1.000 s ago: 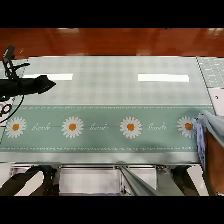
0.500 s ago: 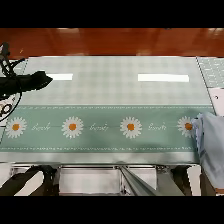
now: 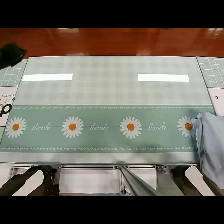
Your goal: Fold the shirts.
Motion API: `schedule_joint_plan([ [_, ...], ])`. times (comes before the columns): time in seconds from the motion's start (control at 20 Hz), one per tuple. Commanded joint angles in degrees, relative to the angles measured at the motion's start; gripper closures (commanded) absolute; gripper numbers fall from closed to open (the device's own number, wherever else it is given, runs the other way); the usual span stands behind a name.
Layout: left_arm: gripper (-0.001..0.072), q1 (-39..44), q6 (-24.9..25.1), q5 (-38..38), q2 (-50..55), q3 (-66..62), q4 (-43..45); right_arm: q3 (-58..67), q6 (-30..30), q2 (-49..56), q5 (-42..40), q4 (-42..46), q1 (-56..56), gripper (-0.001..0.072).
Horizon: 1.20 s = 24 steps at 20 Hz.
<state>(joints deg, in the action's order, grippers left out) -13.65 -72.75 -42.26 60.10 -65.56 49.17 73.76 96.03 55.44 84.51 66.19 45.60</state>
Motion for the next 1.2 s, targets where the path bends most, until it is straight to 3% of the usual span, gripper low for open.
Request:
schedule_joint_plan([
  [0.0, 0.0681, 4.66, -2.75, -7.32, 2.89, -4.35, 1.38, 7.96, -2.36, 10.86, -17.22, -10.05, -29.66, 0.0680],
  [0.15, 0.0681, 11.32, -7.43, -15.34, 8.20, -2.51, 16.33, 9.14, -1.05, 23.39, -16.20, 12.00, -53.13, 0.0680],
  [0.2, 0.0681, 11.91, -11.15, -18.71, 10.16, -2.54, 22.53, 9.14, 2.08, 27.06, -12.94, 20.41, -56.83, 0.0681],
  [0.3, 0.0680, 11.26, -14.40, -23.37, 12.00, -2.49, 26.47, 9.14, 4.17, 31.23, -7.04, 27.10, -58.49, 0.0681],
  [0.75, 0.0680, 11.17, -14.36, -24.26, 12.11, -2.45, 25.86, 8.83, 5.73, 29.62, -4.20, 25.81, -57.48, 0.0681],
  [0.95, 0.0680, 11.17, -14.38, -18.86, 13.20, -2.45, 25.33, 4.28, 9.01, 29.64, -14.27, 25.86, -57.44, 0.0681],
  [1.15, 0.0680, 11.17, -14.36, -18.84, 14.82, -2.45, 25.33, 3.85, 10.19, 29.62, -15.37, 25.99, -57.44, 0.0681],
])
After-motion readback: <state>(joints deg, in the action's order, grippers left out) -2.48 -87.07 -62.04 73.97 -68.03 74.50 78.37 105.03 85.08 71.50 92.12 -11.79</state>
